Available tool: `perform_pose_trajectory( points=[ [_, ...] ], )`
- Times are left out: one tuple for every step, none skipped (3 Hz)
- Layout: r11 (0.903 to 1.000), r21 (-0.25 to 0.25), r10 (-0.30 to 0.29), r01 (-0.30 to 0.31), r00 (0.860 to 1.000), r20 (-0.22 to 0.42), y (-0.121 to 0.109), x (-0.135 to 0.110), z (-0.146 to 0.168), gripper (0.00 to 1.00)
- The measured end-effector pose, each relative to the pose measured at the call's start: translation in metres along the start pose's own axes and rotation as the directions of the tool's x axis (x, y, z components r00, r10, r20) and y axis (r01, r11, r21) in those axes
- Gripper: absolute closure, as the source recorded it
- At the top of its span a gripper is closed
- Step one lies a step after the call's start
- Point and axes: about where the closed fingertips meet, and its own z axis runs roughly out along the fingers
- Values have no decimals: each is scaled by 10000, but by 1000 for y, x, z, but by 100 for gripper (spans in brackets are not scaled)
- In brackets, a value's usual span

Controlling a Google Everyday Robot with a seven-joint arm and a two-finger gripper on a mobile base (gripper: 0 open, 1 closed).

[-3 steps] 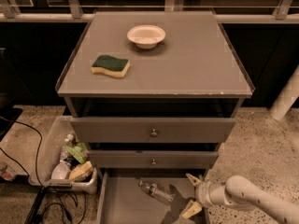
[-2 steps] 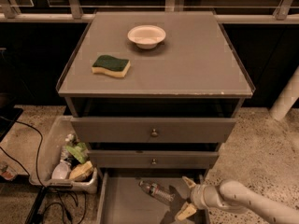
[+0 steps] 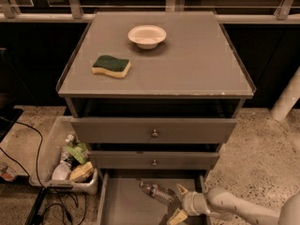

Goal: Pick water bottle from bottom drawer and place on counter

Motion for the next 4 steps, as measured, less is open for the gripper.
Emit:
perform_pose_trajectory(
  points=[
    [9996, 254, -103, 102, 9999, 14, -10, 1, 24, 0],
    [9993, 345, -115, 113, 9999, 60, -19, -4, 44, 0],
    [9993, 327, 202, -202, 9998, 8, -25, 2, 63, 0],
    [9987, 332, 381, -381, 9993, 24, -31, 3, 76, 0]
  ],
)
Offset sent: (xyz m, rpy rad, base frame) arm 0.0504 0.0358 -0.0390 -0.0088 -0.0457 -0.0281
